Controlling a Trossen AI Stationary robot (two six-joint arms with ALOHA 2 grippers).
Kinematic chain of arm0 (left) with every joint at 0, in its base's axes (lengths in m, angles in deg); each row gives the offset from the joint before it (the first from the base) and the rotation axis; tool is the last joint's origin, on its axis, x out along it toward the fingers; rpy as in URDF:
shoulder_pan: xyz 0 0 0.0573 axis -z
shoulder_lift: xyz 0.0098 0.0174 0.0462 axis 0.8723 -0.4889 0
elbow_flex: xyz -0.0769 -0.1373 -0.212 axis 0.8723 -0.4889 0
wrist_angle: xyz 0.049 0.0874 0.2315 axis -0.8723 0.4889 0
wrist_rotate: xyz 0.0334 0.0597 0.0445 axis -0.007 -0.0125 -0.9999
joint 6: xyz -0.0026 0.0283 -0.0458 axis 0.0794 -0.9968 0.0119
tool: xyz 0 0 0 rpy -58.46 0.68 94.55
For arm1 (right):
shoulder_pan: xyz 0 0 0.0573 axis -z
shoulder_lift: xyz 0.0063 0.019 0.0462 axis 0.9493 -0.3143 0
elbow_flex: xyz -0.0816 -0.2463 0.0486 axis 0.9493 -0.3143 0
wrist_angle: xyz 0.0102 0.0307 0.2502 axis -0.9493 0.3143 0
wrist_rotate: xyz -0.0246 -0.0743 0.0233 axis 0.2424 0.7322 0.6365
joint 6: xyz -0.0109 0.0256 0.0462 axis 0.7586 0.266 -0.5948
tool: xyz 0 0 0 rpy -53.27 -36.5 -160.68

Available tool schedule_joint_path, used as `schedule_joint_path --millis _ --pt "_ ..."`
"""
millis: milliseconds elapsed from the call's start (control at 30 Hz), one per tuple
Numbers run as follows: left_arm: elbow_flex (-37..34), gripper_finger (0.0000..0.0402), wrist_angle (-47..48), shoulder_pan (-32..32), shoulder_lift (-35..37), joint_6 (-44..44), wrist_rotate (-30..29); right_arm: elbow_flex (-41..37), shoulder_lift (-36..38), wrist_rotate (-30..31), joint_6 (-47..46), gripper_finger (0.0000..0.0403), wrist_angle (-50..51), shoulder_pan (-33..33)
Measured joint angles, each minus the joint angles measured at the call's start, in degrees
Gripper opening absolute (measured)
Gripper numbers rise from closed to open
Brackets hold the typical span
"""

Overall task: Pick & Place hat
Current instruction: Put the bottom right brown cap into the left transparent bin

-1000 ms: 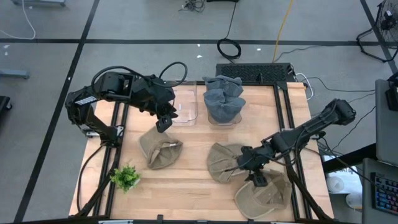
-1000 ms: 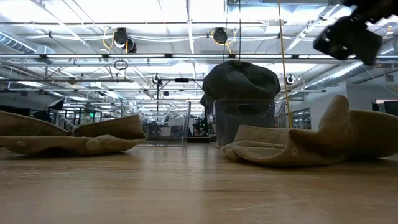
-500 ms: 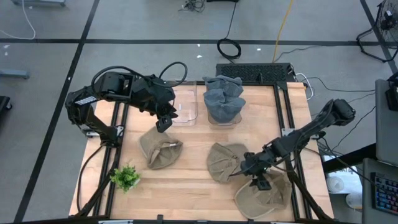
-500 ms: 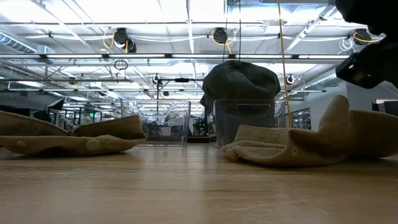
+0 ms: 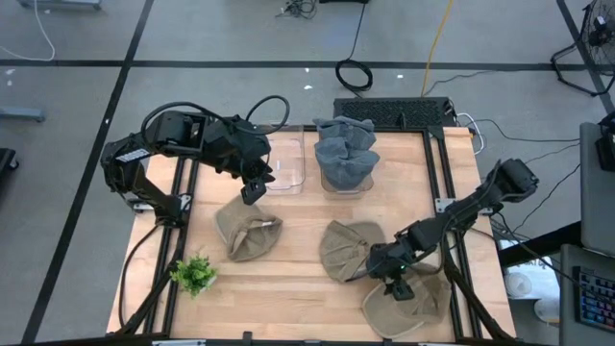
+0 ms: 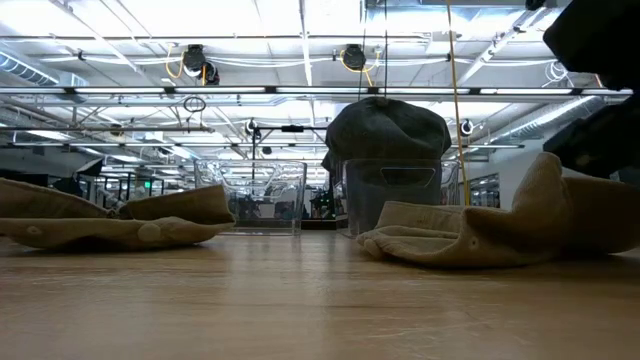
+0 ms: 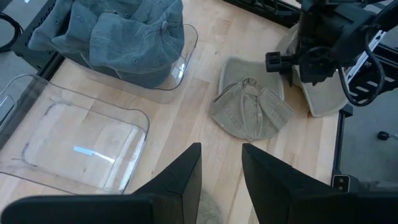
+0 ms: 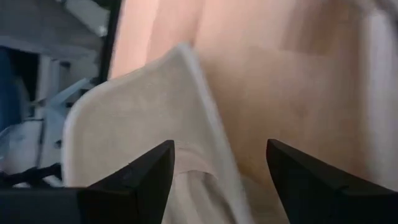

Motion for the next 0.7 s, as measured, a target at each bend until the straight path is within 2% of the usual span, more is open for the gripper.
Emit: schedule_joint_path --millis 100,233,500,700 --pt "0.00 0.0124 0.02 0.00 0.00 0.07 0.02 0.00 -0.55 -0.89 -0.15 0.0231 -0.46 0.00" --pt "0.00 0.0124 0.02 0.00 0.00 0.09 0.01 0.00 -0.61 -1.93 0.33 0.0185 -0.75 0.00" --pt "0.00 0.0124 0.02 0.00 0.00 0.31 0.00 0.00 -0.61 0.21 1.48 0.0016 -0.84 0.00" --pt "0.00 0.0124 0.01 0.00 0.00 0.34 0.01 0.07 0.30 0.86 0.24 0.0005 -0.72 0.00"
